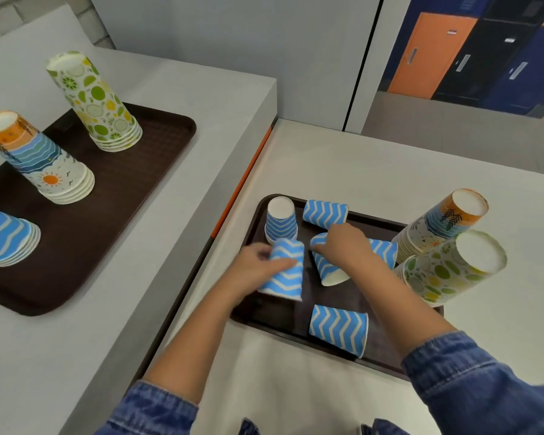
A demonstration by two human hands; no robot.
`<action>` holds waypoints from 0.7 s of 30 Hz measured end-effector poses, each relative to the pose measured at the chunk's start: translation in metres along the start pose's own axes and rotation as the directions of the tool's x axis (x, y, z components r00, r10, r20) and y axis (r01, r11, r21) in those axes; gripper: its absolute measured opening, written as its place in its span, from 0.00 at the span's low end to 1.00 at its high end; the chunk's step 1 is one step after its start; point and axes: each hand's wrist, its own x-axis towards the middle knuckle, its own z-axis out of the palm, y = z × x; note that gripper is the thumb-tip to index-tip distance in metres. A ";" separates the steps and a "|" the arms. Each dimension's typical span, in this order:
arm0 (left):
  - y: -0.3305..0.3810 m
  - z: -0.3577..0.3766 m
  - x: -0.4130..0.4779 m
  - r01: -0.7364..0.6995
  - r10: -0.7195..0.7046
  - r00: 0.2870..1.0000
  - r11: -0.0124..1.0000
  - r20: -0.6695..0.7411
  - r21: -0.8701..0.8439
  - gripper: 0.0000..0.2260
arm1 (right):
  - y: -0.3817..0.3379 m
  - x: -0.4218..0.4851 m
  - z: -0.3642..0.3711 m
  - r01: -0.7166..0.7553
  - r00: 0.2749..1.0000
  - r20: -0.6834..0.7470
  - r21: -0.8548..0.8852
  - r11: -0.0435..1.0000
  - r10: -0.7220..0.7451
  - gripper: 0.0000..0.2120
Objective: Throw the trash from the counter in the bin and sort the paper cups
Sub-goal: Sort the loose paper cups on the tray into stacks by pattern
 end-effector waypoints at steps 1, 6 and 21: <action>0.014 -0.009 -0.002 -0.056 0.051 0.997 0.995 -0.054 -0.081 0.18 | 0.000 -0.001 0.003 0.001 1.000 0.013 -0.028 1.000 0.000 0.20; 0.079 -0.024 0.005 -0.482 0.398 0.820 0.868 -0.411 -0.122 0.22 | -0.007 -0.002 0.020 -0.026 0.998 0.054 -0.041 0.999 0.028 0.24; 0.010 0.003 0.073 -0.382 0.438 0.875 0.886 -0.206 0.263 0.28 | 0.006 -0.017 -0.056 0.222 0.924 -0.375 0.691 0.688 0.079 0.36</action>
